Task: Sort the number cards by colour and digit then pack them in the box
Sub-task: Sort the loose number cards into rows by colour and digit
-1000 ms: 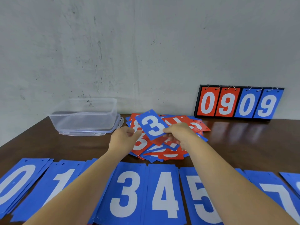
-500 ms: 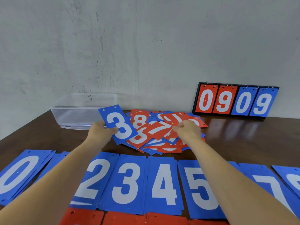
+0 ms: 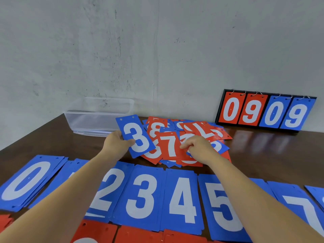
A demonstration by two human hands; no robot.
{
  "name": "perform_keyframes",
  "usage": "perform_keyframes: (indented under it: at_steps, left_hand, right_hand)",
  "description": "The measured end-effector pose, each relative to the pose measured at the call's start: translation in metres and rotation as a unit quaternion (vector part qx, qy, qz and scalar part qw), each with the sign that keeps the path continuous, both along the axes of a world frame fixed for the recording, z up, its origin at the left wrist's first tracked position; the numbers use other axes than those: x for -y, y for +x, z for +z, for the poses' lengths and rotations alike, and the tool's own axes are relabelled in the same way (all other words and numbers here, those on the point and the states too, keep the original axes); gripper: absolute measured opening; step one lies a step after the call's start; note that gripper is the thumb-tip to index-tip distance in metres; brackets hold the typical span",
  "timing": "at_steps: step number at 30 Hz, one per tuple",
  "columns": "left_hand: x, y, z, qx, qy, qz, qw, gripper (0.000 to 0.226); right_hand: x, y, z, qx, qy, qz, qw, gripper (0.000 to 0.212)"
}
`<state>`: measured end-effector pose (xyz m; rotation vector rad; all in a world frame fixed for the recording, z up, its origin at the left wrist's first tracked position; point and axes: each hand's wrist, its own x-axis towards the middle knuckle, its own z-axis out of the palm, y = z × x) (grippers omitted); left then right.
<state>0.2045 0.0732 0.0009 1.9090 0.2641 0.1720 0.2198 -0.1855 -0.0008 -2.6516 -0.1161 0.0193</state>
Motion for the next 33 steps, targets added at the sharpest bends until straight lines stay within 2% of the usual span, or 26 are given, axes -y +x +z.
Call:
perform_keyframes:
  at_steps: [2,3,5,7,13,18,20,21,24,25,27,29,33]
  left_hand:
    - [0.003,0.0,0.0,0.0,0.001,0.0,1.0,0.02]
    - [0.004,-0.001,0.001,0.001,0.003,-0.001,1.0,0.019]
    - [0.006,-0.001,0.001,0.003,0.007,-0.002,1.0,0.02]
    - [0.006,-0.001,0.001,0.005,0.007,-0.006,1.0,0.02]
    - [0.002,-0.003,0.0,0.007,0.03,-0.023,0.999,0.03]
    - [-0.002,-0.006,0.002,0.006,0.033,-0.037,0.999,0.021]
    - [-0.003,-0.009,0.005,-0.002,0.032,-0.054,0.998,0.023]
    - [-0.004,-0.011,0.007,-0.006,0.026,-0.065,0.997,0.024]
    - [-0.009,-0.02,0.015,-0.026,0.014,-0.11,0.993,0.023]
    - [-0.011,-0.025,0.018,-0.038,0.012,-0.126,0.991,0.02]
    - [-0.017,-0.035,0.022,-0.066,0.02,-0.164,0.984,0.013]
    - [-0.021,-0.047,0.026,-0.096,0.027,-0.2,0.975,0.012]
    - [-0.027,-0.068,0.026,-0.133,0.051,-0.242,0.96,0.015]
  right_hand:
    - [-0.003,0.001,0.0,0.024,0.036,-0.051,0.998,0.028]
    - [-0.009,0.002,0.0,0.024,0.037,-0.068,0.997,0.038]
    - [-0.024,0.002,0.0,-0.011,-0.006,-0.092,0.996,0.079]
    - [-0.04,0.002,-0.002,-0.024,-0.063,-0.096,0.993,0.1]
    - [-0.052,0.017,0.0,-0.049,-0.033,-0.131,0.99,0.101]
    - [-0.052,0.024,-0.002,-0.062,-0.006,-0.166,0.984,0.104]
    - [-0.053,0.024,-0.002,-0.054,0.004,-0.175,0.983,0.096]
    - [-0.053,0.023,-0.002,-0.046,0.019,-0.177,0.983,0.084]
    - [-0.05,0.021,0.002,-0.003,0.112,-0.175,0.978,0.032]
    - [-0.048,0.019,0.005,0.012,0.144,-0.179,0.973,0.026]
    - [-0.042,0.015,0.014,0.033,0.202,-0.201,0.958,0.032]
    - [-0.035,0.008,0.023,0.041,0.244,-0.215,0.945,0.028]
    - [-0.021,-0.022,0.042,0.018,0.296,-0.222,0.929,0.029]
